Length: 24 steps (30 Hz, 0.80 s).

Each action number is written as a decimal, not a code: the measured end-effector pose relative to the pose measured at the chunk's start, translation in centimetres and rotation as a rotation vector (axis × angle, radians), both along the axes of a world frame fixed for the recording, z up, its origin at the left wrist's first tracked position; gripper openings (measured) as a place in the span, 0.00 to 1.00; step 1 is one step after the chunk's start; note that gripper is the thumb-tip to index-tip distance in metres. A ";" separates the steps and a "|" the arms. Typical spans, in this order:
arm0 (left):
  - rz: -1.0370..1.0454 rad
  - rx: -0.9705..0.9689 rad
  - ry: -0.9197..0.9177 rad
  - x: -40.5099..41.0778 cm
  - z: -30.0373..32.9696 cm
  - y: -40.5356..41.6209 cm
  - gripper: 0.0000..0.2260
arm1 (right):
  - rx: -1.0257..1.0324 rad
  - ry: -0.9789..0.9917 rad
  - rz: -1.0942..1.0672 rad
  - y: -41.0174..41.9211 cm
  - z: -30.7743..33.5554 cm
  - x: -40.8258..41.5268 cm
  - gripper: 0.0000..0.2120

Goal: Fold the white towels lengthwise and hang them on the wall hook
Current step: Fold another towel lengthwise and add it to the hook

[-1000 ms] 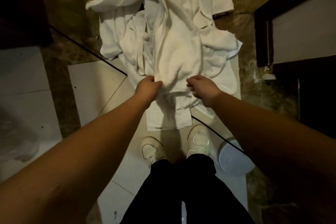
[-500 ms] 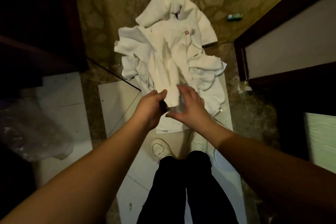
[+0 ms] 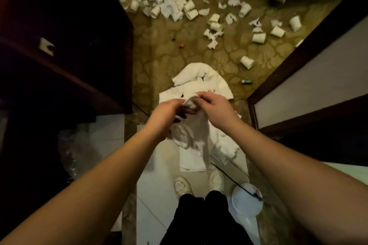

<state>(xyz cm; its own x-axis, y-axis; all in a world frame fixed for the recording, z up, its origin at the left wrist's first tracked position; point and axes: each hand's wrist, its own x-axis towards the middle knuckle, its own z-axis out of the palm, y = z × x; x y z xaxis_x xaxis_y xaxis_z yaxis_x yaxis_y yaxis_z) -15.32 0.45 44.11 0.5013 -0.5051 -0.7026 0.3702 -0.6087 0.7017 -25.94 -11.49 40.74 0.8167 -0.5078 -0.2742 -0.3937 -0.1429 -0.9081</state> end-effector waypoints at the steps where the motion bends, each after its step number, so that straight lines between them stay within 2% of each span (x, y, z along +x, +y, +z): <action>1: -0.010 -0.010 -0.037 0.0 2.5 0.4 0.11 | 0.010 -0.019 0.036 -0.4 2.4 0.5 0.06; 4: -0.082 -0.055 -0.197 0.1 8.4 2.0 0.08 | 0.016 -0.083 0.144 -0.8 9.0 1.7 0.05; 8: -0.218 -0.045 -0.426 -0.3 15.2 4.6 0.12 | 0.006 -0.140 0.296 0.5 16.2 2.5 0.05; 12: -0.105 -0.151 -0.408 -2.5 20.5 8.6 0.12 | 0.051 -0.136 0.470 2.2 21.7 1.3 0.04; 15: -0.031 -0.275 -0.400 -5.0 22.9 11.8 0.12 | 0.132 -0.085 0.544 3.6 23.4 -1.1 0.08; 17: 0.022 -0.372 -0.393 -6.3 24.5 13.9 0.13 | 0.051 0.024 0.599 4.6 23.1 -3.0 0.08; 19: 0.095 -0.436 -0.365 -7.5 26.1 15.8 0.11 | -0.126 0.147 0.640 5.8 22.4 -4.5 0.09; 21: 0.162 -0.491 -0.335 -9.1 27.7 18.3 0.10 | -0.330 0.266 0.665 8.2 22.2 -6.3 0.14; 24: 0.242 -0.570 -0.292 -11.8 29.3 22.6 0.08 | -0.494 0.400 0.673 12.8 21.1 -9.1 0.19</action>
<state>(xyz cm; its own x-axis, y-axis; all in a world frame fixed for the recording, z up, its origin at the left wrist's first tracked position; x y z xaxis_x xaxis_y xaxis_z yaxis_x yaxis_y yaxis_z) -27.14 23.07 73.43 0.7754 -0.6056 -0.1790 0.1961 -0.0386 0.9798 -35.05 1.33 61.87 0.8733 -0.0948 -0.4778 -0.3581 -0.7899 -0.4978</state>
